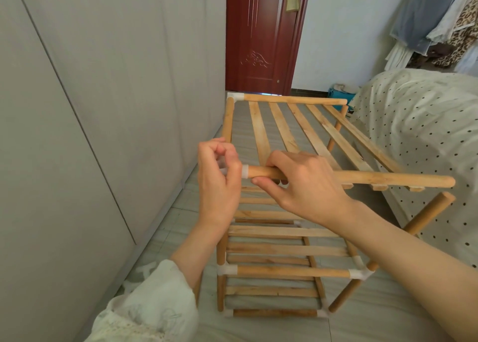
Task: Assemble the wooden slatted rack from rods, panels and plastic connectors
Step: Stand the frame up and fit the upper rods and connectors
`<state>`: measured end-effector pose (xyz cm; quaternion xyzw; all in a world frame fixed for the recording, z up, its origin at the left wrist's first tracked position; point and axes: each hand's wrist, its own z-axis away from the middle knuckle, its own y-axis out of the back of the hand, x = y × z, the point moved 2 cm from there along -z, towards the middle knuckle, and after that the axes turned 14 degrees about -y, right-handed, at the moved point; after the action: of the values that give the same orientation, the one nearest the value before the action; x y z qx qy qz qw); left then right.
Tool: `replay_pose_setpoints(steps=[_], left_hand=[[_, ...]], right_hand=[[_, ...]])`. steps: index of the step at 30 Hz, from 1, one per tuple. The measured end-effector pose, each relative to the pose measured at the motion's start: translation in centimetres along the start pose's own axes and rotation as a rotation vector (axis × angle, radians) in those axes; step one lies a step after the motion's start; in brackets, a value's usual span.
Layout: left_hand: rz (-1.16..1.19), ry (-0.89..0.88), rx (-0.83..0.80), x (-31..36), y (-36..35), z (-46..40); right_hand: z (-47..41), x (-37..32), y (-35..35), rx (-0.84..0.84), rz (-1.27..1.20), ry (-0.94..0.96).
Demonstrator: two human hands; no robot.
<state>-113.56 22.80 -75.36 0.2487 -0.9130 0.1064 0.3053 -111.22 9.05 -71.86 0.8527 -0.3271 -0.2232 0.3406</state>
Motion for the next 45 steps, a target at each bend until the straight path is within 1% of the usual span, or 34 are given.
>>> replay_pose_setpoints(steps=[2, 5, 7, 11, 14, 16, 17, 20, 21, 24, 26, 35, 41, 43, 45], left_hand=[[0.018, 0.028, 0.011, 0.2, 0.1, -0.2], [0.063, 0.021, -0.005, 0.4, 0.3, -0.6], [0.049, 0.059, -0.037, 0.4, 0.5, -0.8], [0.024, 0.17, -0.042, 0.2, 0.8, -1.4], [-0.019, 0.198, -0.088, 0.3, 0.6, -1.6], [-0.013, 0.237, -0.112, 0.4, 0.5, -1.7], [0.028, 0.27, -0.115, 0.4, 0.5, -1.8], [0.191, 0.363, -0.091, 0.7, 0.8, -2.2], [0.205, 0.371, -0.09, 0.7, 0.8, -2.3], [0.114, 0.318, -0.182, 0.8, 0.6, -2.2], [0.093, 0.285, -0.21, 0.7, 0.5, -2.1], [0.133, 0.212, -0.214, 0.3, 0.4, -1.9], [0.058, 0.173, -0.222, -0.5, 0.0, -2.0], [0.077, 0.194, -0.201, -0.9, -0.1, -2.1], [0.09, 0.197, -0.138, -1.3, 0.0, -2.4]], right_hand=[[0.0, -0.3, -0.2, 0.006, 0.015, -0.001], [0.1, -0.4, -0.3, 0.001, 0.057, 0.003], [0.3, 0.2, 0.1, -0.022, 0.095, 0.034], [0.9, 2.4, 2.1, -0.061, 0.201, 0.071], [1.2, 4.2, 3.3, -0.096, 0.275, 0.1], [1.3, 4.8, 3.2, -0.143, 0.268, 0.139], [1.3, 4.8, 3.1, -0.145, 0.255, 0.146], [1.1, 4.5, 2.8, -0.122, 0.11, 0.079], [1.1, 4.3, 2.7, -0.11, 0.049, 0.061], [1.3, 4.2, 2.5, -0.073, -0.04, 0.057], [1.3, 4.1, 2.5, -0.062, -0.061, 0.048], [1.5, 3.5, 2.1, -0.065, -0.081, 0.024], [1.3, 4.0, 2.2, -0.089, -0.094, -0.022], [1.4, 3.8, 2.1, -0.073, -0.063, -0.034], [1.2, 3.4, 1.9, -0.078, -0.037, -0.05]])
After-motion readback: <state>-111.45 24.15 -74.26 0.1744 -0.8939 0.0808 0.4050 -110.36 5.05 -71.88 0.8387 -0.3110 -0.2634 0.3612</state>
